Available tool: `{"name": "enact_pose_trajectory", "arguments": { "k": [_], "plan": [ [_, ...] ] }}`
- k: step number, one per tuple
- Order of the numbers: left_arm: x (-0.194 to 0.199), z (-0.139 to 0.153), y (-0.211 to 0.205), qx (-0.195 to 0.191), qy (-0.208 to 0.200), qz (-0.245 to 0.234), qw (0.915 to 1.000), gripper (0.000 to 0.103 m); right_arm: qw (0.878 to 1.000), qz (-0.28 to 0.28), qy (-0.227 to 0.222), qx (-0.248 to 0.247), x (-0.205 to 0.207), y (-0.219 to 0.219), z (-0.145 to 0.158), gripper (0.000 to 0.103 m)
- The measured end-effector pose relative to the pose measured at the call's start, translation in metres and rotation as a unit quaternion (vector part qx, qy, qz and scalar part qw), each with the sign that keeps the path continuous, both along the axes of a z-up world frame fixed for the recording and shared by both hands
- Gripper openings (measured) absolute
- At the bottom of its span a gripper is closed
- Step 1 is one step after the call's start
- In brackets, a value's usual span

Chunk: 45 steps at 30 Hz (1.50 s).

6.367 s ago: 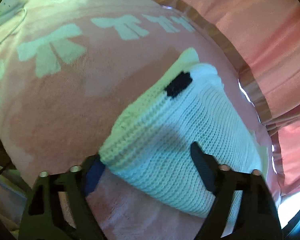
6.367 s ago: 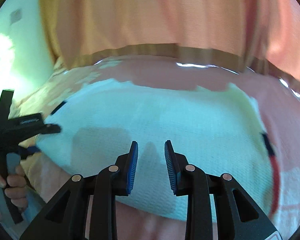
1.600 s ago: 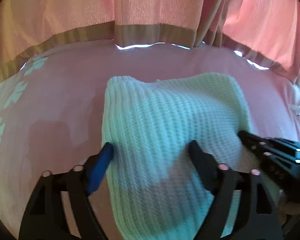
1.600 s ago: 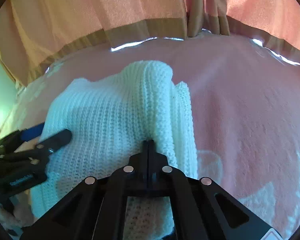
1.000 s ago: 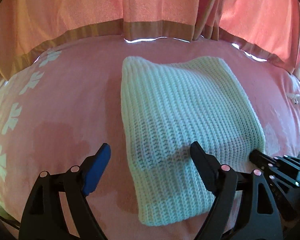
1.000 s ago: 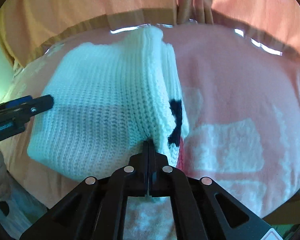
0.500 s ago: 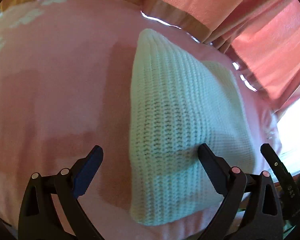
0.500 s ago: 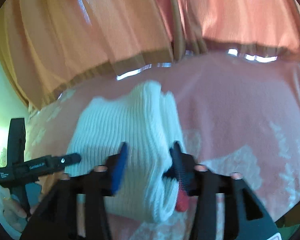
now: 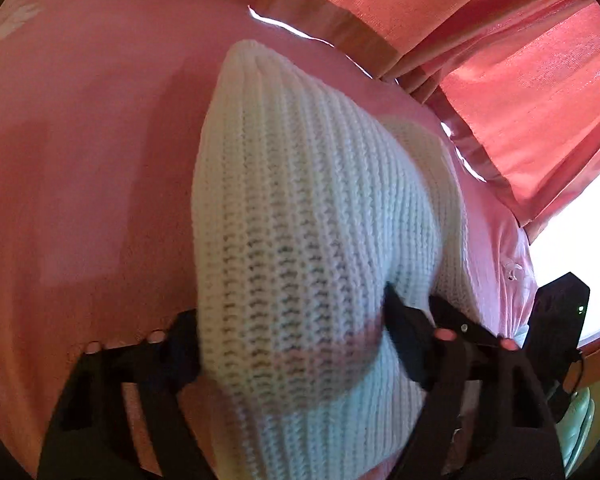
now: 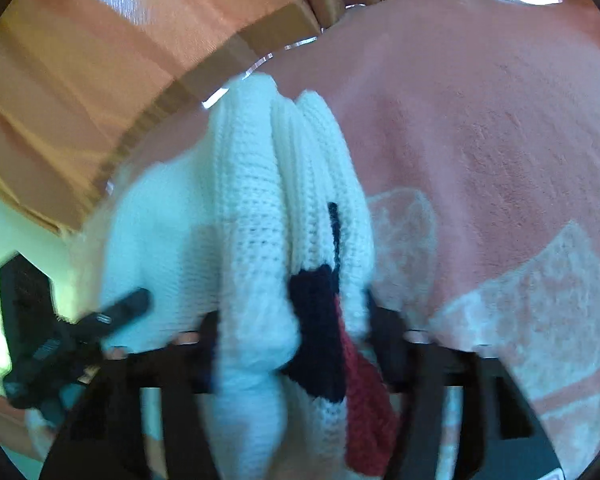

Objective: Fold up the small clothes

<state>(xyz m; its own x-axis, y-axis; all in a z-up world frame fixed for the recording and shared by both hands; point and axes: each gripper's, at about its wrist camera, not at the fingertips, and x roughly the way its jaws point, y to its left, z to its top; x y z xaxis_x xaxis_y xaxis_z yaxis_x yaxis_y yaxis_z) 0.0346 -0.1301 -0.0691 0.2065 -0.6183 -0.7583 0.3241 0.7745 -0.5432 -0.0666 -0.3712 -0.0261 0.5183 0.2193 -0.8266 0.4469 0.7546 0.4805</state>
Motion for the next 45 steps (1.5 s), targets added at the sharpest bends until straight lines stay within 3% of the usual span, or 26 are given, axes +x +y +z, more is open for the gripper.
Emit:
{"name": "enact_pose_trajectory", "arguments": {
  "k": [1,4,9,12,14,16,17,19,22,25,27,28,29,31,33,35,37,40,43,45],
  "plan": [
    [0.000,0.006,-0.001,0.001,-0.009,-0.006,0.9999,0.054,1.000,-0.001,-0.010,-0.013,0.000,0.004,0.009,0.038],
    [0.001,0.040,0.004,-0.006,-0.043,-0.018,0.9989,0.045,0.996,0.009,-0.069,-0.058,0.004,0.024,0.051,0.037],
    [-0.002,0.113,0.047,-0.021,-0.130,-0.007,0.9913,0.045,0.976,0.063,-0.166,-0.125,0.023,0.075,0.128,0.036],
    [0.003,0.134,0.081,-0.015,-0.164,0.015,0.9862,0.047,0.967,0.095,-0.190,-0.140,0.041,0.106,0.139,0.040],
    [0.012,0.126,0.101,0.009,-0.182,0.039,0.9826,0.057,0.967,0.110,-0.185,-0.139,0.055,0.121,0.123,0.047],
    [0.024,0.098,0.114,0.060,-0.189,0.062,0.9781,0.084,0.970,0.134,-0.152,-0.135,0.072,0.132,0.089,0.049],
    [0.031,0.077,0.121,0.101,-0.186,0.089,0.9733,0.083,0.971,0.133,-0.129,-0.148,0.076,0.135,0.074,0.048],
    [0.040,0.049,0.138,0.126,-0.145,0.117,0.9743,0.079,0.975,0.119,-0.072,-0.172,0.077,0.142,0.052,0.029],
    [0.032,0.042,0.168,0.077,-0.110,0.140,0.9810,0.078,0.974,0.141,-0.131,-0.122,0.057,0.157,0.076,0.011],
    [0.014,0.051,0.173,0.094,-0.136,0.121,0.9788,0.078,0.969,0.186,-0.121,-0.109,0.049,0.178,0.075,0.008],
    [0.004,0.046,0.163,0.123,-0.147,0.101,0.9763,0.078,0.969,0.195,-0.065,-0.138,0.053,0.184,0.047,0.003],
    [0.005,0.040,0.156,0.135,-0.141,0.092,0.9764,0.078,0.969,0.197,-0.015,-0.151,0.057,0.182,0.021,0.000],
    [0.008,0.033,0.150,0.145,-0.130,0.084,0.9773,0.078,0.970,0.194,0.003,-0.147,0.057,0.180,0.009,0.000],
    [0.005,0.025,0.140,0.164,-0.120,0.081,0.9758,0.078,0.974,0.180,-0.010,-0.138,0.054,0.178,0.020,0.000],
    [-0.008,0.030,0.132,0.171,-0.130,0.080,0.9733,0.078,0.968,0.179,-0.044,-0.172,0.046,0.181,0.045,0.000],
    [-0.019,0.040,0.124,0.179,-0.151,0.076,0.9693,0.080,0.959,0.166,-0.079,-0.214,0.028,0.184,0.065,0.006],
    [-0.038,0.053,0.115,0.203,-0.200,0.083,0.9549,0.094,0.951,0.141,-0.097,-0.256,0.011,0.187,0.070,0.025],
    [-0.060,0.060,0.107,0.224,-0.246,0.087,0.9392,0.098,0.944,0.111,-0.093,-0.295,-0.005,0.186,0.067,0.044],
    [-0.071,0.052,0.103,0.229,-0.250,0.091,0.9362,0.098,0.944,0.094,-0.085,-0.305,-0.015,0.188,0.066,0.060],
    [-0.077,0.050,0.101,0.233,-0.257,0.093,0.9332,0.098,0.938,0.091,-0.082,-0.323,-0.017,0.191,0.068,0.062]
  ]
}}
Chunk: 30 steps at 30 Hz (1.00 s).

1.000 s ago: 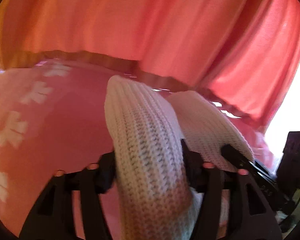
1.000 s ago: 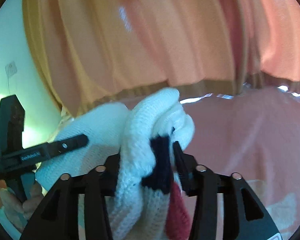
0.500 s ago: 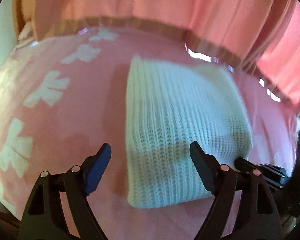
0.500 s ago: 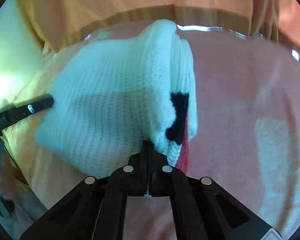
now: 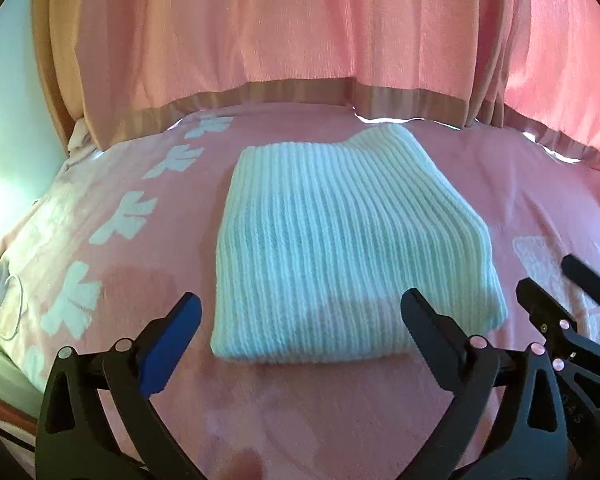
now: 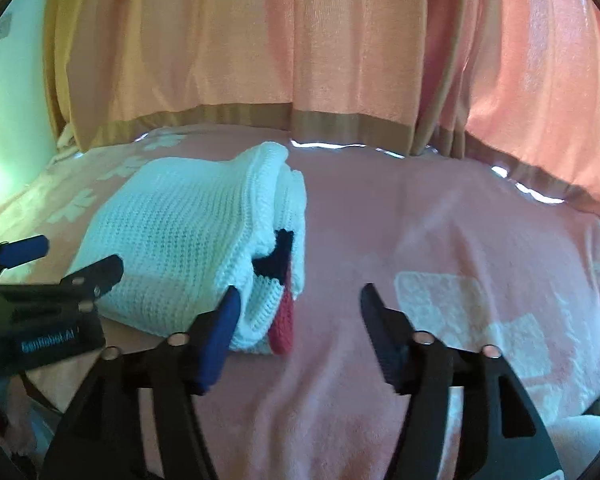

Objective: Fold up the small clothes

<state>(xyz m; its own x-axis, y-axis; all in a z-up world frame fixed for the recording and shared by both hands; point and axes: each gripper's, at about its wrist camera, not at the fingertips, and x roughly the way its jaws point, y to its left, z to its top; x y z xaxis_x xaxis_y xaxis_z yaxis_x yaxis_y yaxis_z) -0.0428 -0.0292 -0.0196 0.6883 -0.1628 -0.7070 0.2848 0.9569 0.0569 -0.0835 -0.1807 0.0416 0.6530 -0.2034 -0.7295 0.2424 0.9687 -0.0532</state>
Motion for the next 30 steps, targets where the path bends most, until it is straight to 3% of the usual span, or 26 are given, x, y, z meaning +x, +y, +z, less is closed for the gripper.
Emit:
{"name": "enact_pose_trajectory", "arguments": {
  "k": [5,12,30],
  "plan": [
    [-0.015,-0.002,-0.003,0.008,-0.019,0.001,0.9998,0.098,1.000,-0.006,0.007,-0.005,0.001,0.009,-0.004,0.062],
    [-0.014,-0.003,0.007,-0.025,0.000,0.011,0.9996,0.098,0.999,-0.021,0.016,0.022,-0.002,0.007,-0.010,0.063],
    [-0.015,-0.002,0.000,-0.008,-0.004,0.002,1.0000,0.098,0.999,-0.018,0.021,0.033,-0.001,0.012,-0.015,0.064]
  ]
}}
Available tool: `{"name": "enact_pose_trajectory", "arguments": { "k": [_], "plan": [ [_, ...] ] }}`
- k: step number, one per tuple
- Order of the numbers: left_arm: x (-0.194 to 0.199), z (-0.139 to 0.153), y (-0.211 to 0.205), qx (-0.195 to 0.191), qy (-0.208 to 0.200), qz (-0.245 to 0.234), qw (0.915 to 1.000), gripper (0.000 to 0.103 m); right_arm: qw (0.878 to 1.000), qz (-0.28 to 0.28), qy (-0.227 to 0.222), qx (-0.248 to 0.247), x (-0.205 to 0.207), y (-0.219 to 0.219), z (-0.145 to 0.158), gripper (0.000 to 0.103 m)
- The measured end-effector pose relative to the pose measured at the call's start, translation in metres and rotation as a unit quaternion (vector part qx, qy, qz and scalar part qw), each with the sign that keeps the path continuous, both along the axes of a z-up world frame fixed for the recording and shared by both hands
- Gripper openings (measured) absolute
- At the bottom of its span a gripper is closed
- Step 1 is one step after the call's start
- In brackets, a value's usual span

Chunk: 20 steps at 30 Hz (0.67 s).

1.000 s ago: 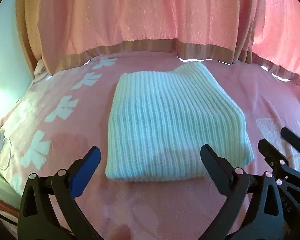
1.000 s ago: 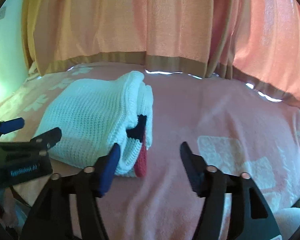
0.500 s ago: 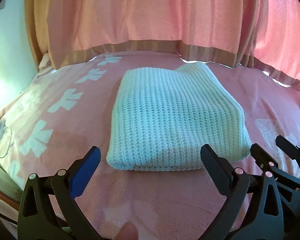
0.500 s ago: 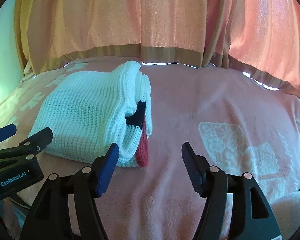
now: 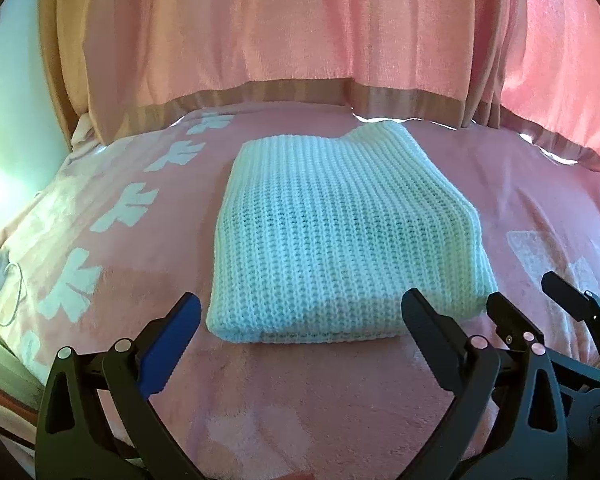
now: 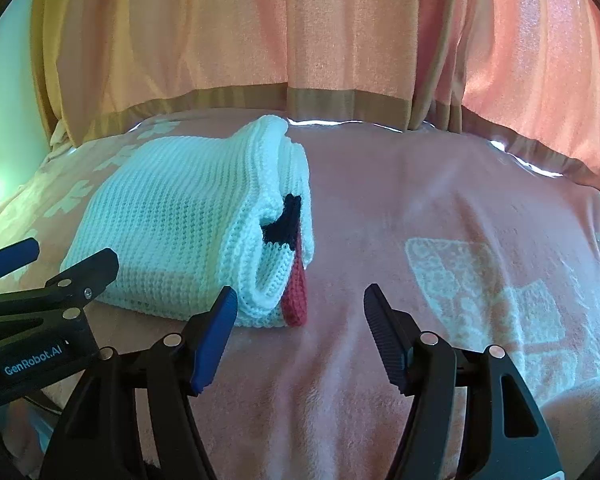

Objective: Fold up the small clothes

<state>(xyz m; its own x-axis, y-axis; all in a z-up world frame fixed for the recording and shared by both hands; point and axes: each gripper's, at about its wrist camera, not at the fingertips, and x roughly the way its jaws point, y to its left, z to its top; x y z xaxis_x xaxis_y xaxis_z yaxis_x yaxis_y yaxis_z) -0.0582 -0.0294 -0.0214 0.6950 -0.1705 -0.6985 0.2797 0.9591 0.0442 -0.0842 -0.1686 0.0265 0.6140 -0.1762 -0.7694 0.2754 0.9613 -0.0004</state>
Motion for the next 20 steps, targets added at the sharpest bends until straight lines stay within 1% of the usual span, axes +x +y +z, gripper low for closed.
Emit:
{"name": "enact_pose_trajectory", "arguments": {
  "k": [5,9,16,20],
  "plan": [
    [0.0003,-0.0022,-0.0011,-0.006,0.006,0.001,1.0000,0.098,1.000,0.002,0.003,-0.002,0.0000,0.0039,-0.0007,0.064],
    [0.0009,-0.0049,-0.0005,0.004,0.002,0.014,0.9999,0.098,1.000,0.005,0.004,-0.002,0.0004,0.0063,-0.0012,0.064],
    [0.0045,-0.0060,0.0040,-0.001,0.007,0.017,0.9998,0.098,1.000,0.000,0.003,0.001,0.0003,0.0059,-0.0014,0.064],
    [0.0053,-0.0069,0.0042,0.005,0.004,0.021,0.9998,0.098,1.000,0.003,0.003,-0.001,0.0001,0.0058,-0.0017,0.064]
  ]
}}
